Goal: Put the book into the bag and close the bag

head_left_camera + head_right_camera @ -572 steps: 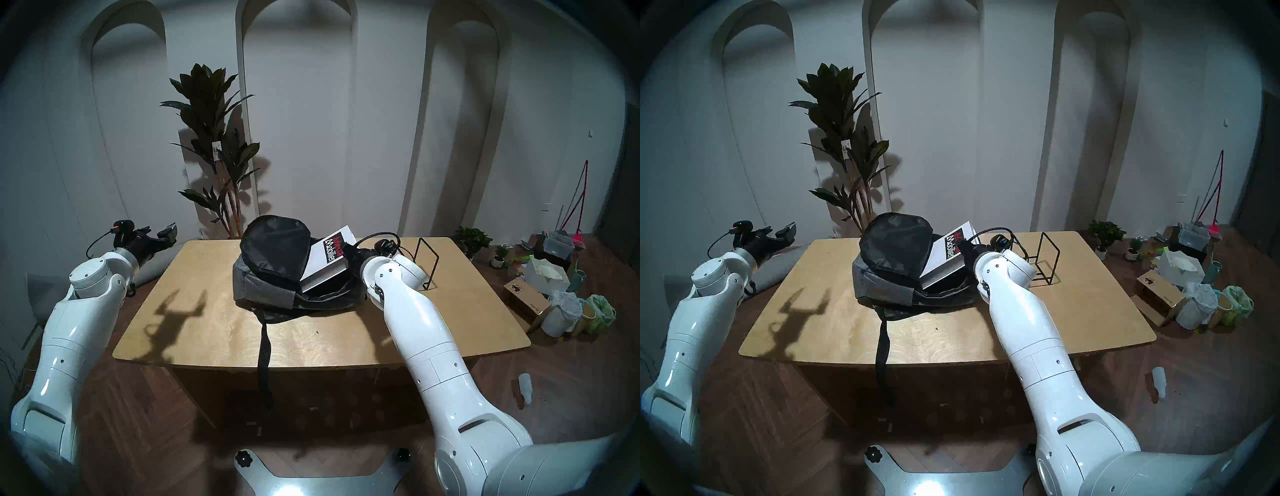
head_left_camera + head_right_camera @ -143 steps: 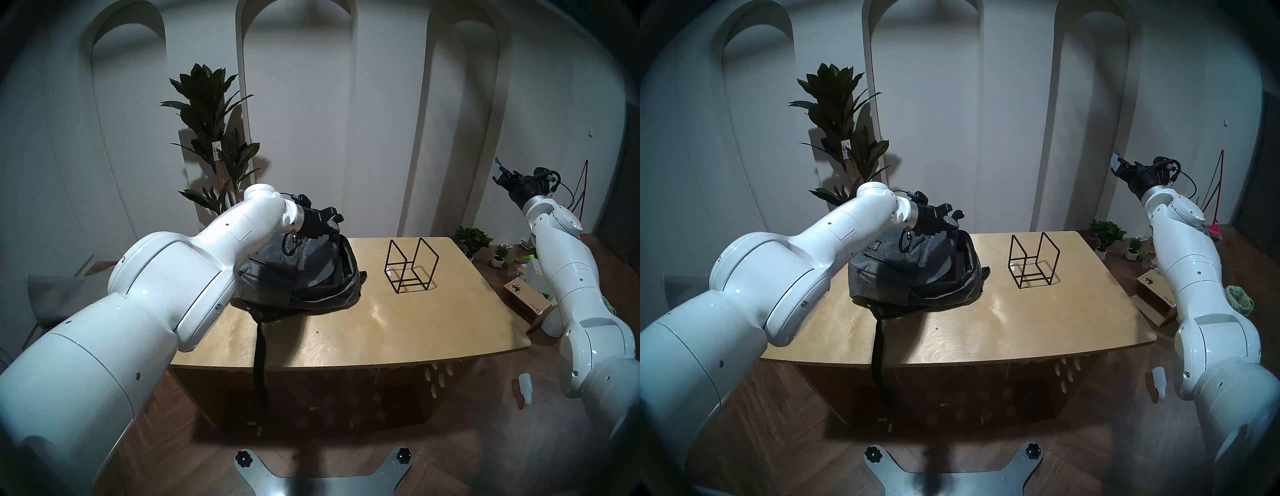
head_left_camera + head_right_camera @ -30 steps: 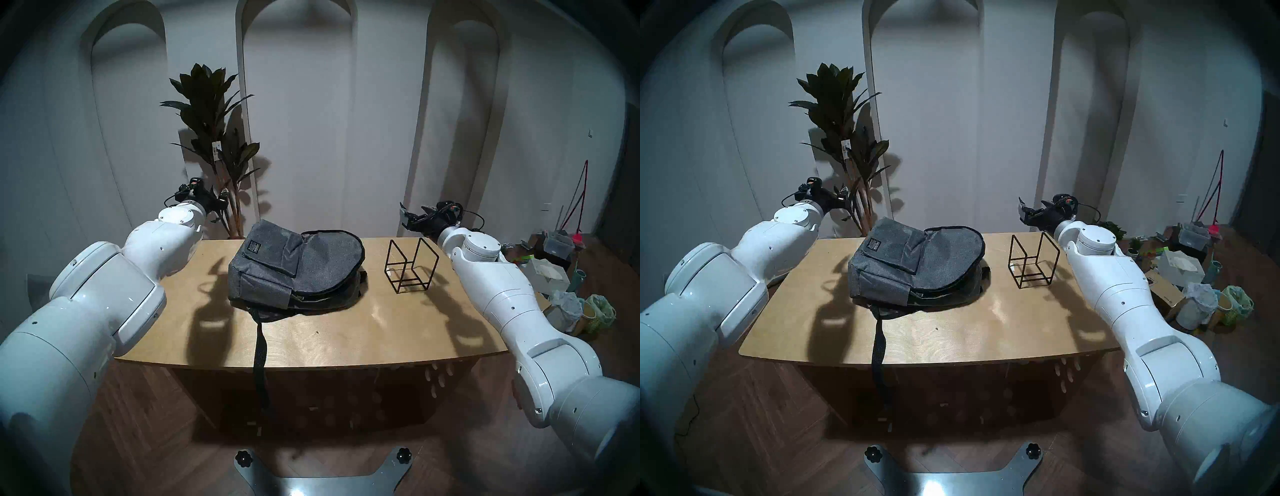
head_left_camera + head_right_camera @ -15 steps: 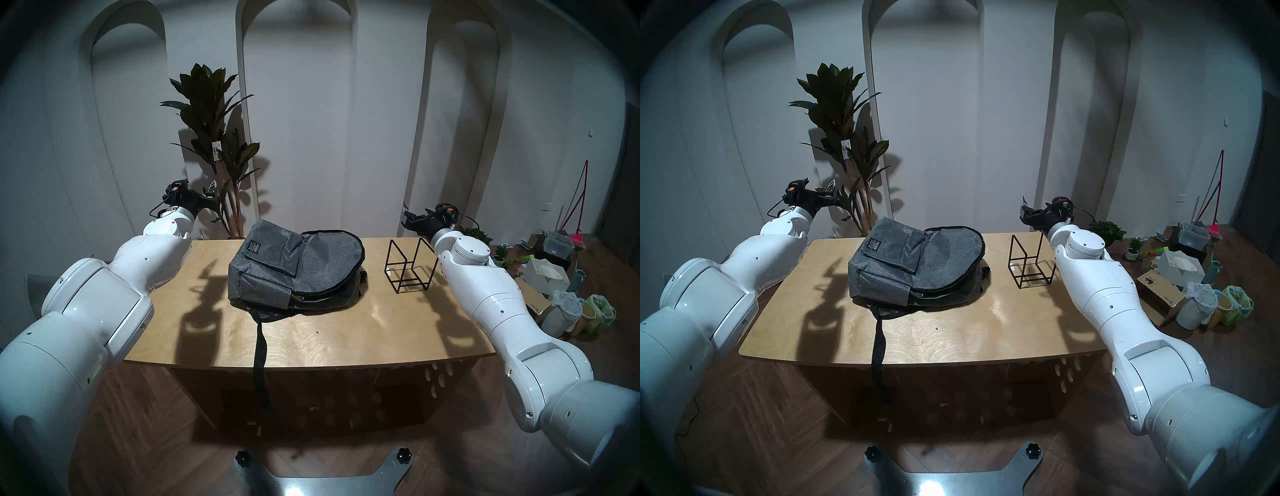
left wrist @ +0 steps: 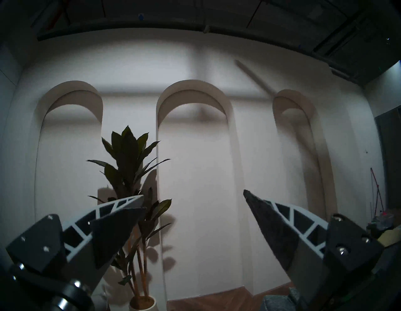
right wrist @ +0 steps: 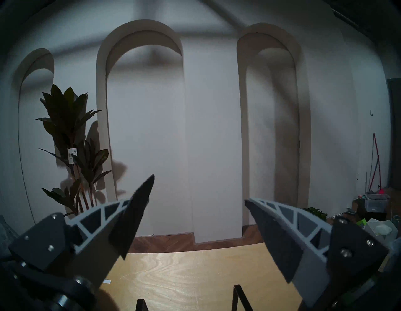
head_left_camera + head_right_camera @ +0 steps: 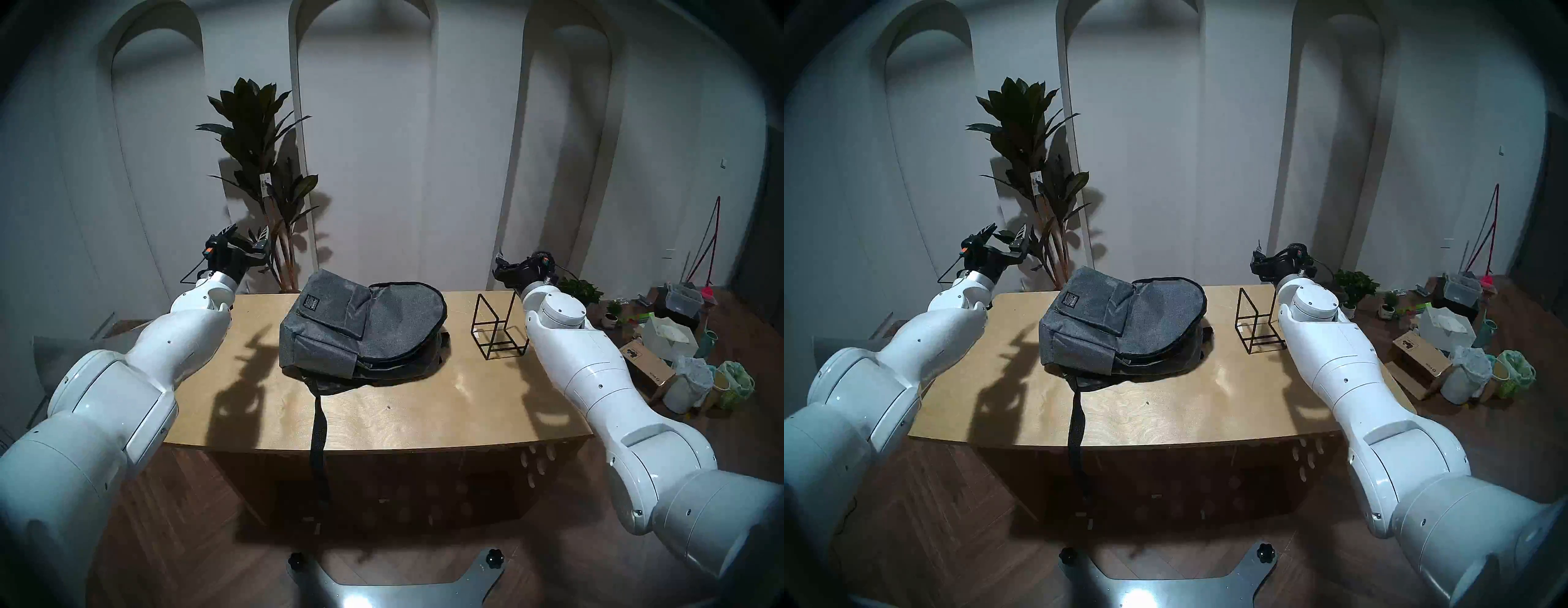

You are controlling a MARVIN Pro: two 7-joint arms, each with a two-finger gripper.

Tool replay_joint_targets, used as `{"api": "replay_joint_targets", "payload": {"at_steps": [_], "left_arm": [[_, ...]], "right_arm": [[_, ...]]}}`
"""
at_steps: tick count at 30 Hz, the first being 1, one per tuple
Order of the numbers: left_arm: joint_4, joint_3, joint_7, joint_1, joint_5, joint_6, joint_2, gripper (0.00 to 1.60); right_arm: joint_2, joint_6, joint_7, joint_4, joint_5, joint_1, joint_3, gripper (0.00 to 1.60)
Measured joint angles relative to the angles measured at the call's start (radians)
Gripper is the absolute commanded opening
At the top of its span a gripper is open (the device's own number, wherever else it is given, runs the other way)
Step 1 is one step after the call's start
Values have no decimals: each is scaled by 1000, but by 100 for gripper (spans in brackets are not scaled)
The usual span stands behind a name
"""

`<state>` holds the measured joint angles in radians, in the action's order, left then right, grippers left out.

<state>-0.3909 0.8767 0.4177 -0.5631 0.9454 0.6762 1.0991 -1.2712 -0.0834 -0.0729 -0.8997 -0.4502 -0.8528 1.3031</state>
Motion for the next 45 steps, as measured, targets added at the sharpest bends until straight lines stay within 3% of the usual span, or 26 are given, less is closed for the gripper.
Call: {"api": "replay_joint_targets", "payload": {"at_steps": [6,13,29,45], "left_arm": [[-87,17,65,-52,30,-9,-35,160],[-175,15,62,-97,37,-87,-78,160],[-384,-8,-93,-131,-20,-270,-164,160],[-634,-2,-318,-217,-41,-470,-257,160]], "right_arm": [[-12,-12,-48,-4,19,-8,0,160],[-23,-5,-56,-9,13,-16,2,160],[-4,77,69,-43,-64,-18,29,160],[26,140,159,-81,-118,-27,52,160]]}}
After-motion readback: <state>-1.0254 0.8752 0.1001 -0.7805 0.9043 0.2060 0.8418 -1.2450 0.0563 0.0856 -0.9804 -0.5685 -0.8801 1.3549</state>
